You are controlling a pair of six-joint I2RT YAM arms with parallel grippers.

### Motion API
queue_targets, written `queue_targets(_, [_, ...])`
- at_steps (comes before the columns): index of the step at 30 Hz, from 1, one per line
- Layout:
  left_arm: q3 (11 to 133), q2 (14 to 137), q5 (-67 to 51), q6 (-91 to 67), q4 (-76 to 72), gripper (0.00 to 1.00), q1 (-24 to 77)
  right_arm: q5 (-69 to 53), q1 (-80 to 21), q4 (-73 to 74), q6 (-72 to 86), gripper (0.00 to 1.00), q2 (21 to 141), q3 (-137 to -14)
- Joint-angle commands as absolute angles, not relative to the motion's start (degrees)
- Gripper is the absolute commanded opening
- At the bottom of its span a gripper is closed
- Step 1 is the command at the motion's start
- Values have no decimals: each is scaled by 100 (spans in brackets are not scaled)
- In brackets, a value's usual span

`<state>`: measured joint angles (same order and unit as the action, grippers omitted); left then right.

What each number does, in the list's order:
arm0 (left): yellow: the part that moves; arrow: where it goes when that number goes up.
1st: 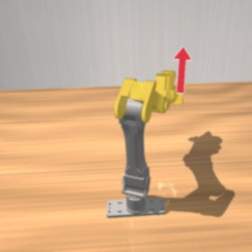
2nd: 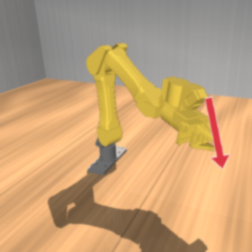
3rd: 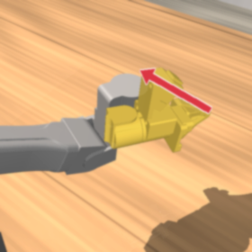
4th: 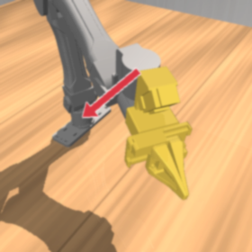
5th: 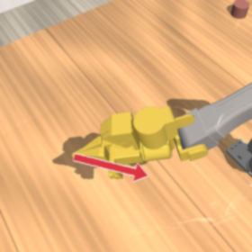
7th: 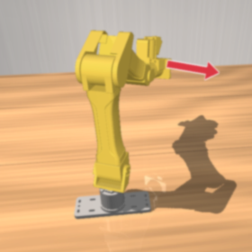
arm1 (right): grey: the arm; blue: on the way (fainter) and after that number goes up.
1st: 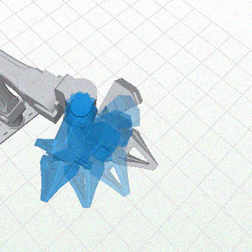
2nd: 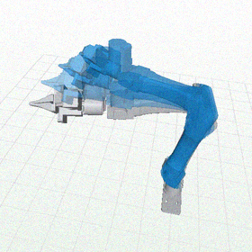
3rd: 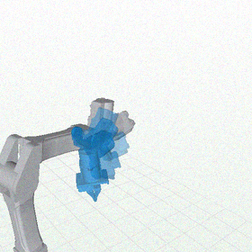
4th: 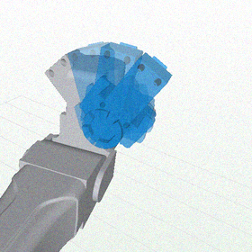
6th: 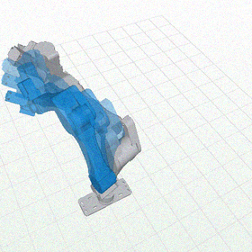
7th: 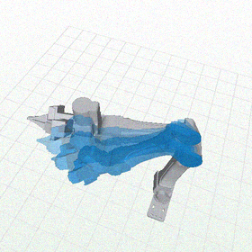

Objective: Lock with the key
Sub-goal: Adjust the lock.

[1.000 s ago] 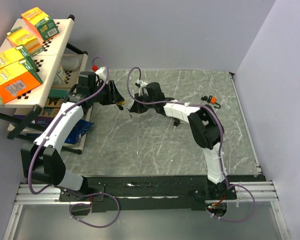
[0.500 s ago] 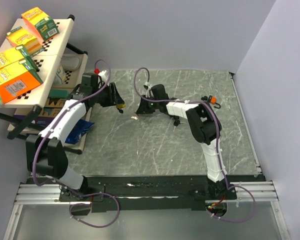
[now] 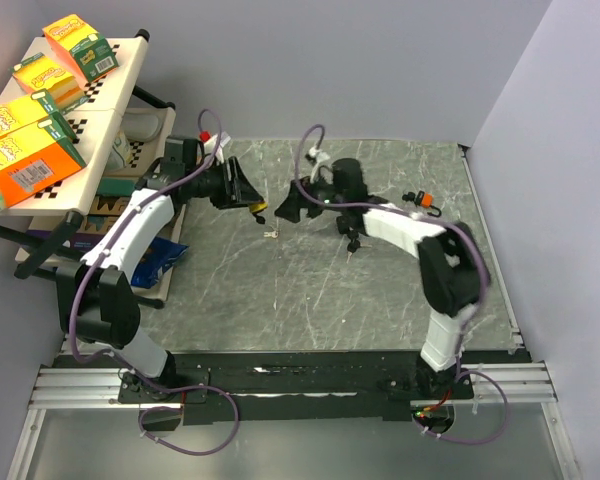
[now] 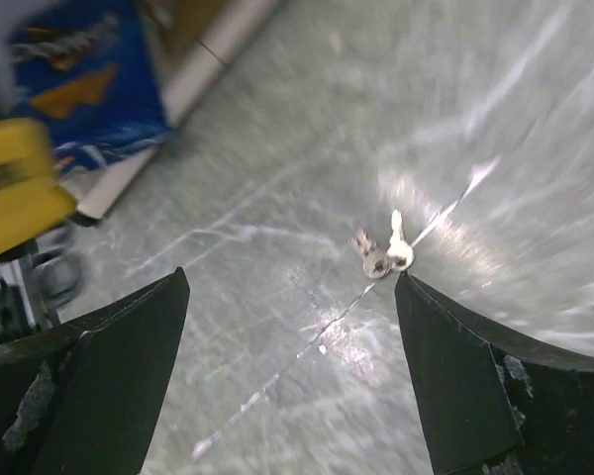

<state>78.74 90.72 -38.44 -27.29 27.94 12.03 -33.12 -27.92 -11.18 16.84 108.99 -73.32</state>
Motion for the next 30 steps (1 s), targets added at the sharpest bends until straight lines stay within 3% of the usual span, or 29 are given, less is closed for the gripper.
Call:
queue_targets(1, [8297, 8992, -5351, -3242, 2313, 1, 1195, -3779, -2549, -1688, 652, 94, 9329, -6778])
queue_targets(9, [7858, 8684, -6942, -4278, 1302, 1, 1195, -3832, -2496, -1056, -902, 100, 7508, -5634])
queue_targets(13, [7629, 8534, -7364, -4702, 897, 1, 1204, -4812, -2514, -494, -1896, 100, 6770, -5467])
queue_targets(16, [7681, 8525, -7479, -4483, 1177, 1, 1257, -5238, -2636, -228, -2635, 100, 6461, -5388])
queue_targets(30, [7734, 8525, -7919, -4518, 949, 1, 1969, -4210, -3621, -1643, -2838, 100, 6329, -5010])
